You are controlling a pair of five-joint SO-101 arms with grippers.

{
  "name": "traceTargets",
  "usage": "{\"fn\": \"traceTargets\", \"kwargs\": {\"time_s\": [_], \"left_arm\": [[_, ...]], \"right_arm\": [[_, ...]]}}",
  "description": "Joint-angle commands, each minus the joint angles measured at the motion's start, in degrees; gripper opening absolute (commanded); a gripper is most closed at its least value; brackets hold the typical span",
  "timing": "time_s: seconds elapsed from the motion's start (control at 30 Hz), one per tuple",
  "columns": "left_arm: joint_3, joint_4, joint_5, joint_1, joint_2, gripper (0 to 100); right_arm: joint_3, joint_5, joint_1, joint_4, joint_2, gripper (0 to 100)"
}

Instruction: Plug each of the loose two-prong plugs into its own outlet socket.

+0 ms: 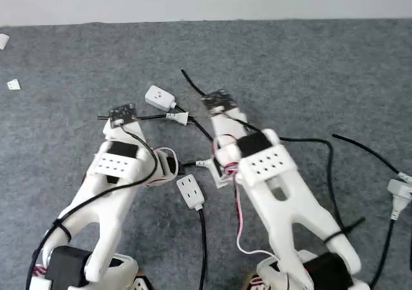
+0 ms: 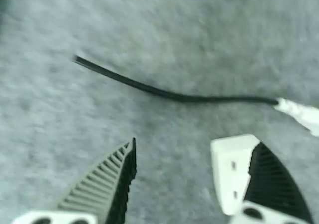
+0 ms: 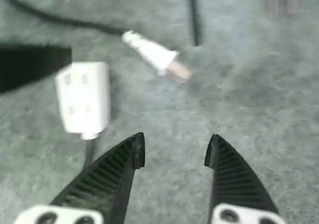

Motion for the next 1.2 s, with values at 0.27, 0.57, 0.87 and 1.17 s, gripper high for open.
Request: {"fn": "traceTargets", "kwargs": {"time_s": [0.27, 0.57, 0.87, 1.17], "left_arm": [[3.6, -4.9, 2.3, 9.1, -4.3, 34], [-2.6, -4.8, 2.4, 8.8, 9.5, 34], [-4.5, -2.5, 2.1, 12.6, 11.9, 26], [-1.1, -5.6, -11.0, 12.7, 5.7, 8]], "right_arm": [[-1.4, 0.9, 5.2, -5.9, 4.4, 19.1], [-6.0, 0.4, 5.1, -3.2, 10.2, 18.8], [-6.2, 0.3, 5.5, -3.8, 10.3, 18.8], [-7.2, -1.7, 5.6, -3.7, 10.8, 18.7]]}}
